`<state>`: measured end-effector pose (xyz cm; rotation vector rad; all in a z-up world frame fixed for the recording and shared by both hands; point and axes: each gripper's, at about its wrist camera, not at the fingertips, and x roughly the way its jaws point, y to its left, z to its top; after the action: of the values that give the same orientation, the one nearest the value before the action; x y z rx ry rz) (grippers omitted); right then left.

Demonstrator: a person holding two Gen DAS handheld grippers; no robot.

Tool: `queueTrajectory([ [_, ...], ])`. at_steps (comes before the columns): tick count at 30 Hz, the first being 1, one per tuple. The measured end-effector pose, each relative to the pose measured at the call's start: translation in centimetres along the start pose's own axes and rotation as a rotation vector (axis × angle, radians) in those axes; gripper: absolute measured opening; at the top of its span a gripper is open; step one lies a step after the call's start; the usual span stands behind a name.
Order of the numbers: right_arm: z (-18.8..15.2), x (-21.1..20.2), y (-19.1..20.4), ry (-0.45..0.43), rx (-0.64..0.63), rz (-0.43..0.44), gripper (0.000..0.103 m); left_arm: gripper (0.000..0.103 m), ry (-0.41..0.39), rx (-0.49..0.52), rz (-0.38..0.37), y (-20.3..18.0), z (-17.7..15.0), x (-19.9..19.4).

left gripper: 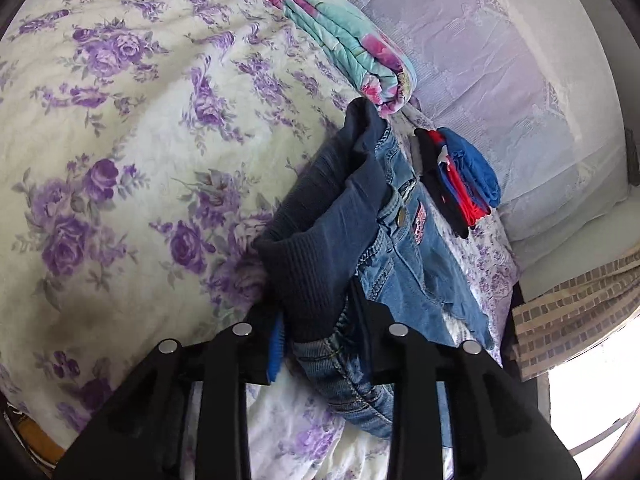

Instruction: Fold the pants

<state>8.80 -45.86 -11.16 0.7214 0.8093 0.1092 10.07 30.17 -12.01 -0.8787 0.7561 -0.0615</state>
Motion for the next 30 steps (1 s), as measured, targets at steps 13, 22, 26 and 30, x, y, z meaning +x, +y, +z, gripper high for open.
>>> queueTrajectory([
  [13, -2.3, 1.1, 12.3, 0.003, -0.238, 0.168, 0.047, 0.060, -0.079, 0.290, 0.041, -10.9, 2.0, 0.2],
  [22, -4.3, 7.6, 9.6, 0.152, -0.165, 0.160, 0.020, 0.039, -0.007, 0.320, 0.166, -7.8, 3.4, 9.1],
  [26, -4.1, 7.3, 10.1, 0.174, -0.145, 0.166, 0.027, 0.036, -0.010, 0.269, 0.139, -7.6, 3.5, 7.6],
  [30, -2.8, 6.4, 13.2, 0.122, -0.229, 0.151, 0.057, 0.076, -0.077, 0.292, 0.093, -9.8, 3.6, 5.0],
])
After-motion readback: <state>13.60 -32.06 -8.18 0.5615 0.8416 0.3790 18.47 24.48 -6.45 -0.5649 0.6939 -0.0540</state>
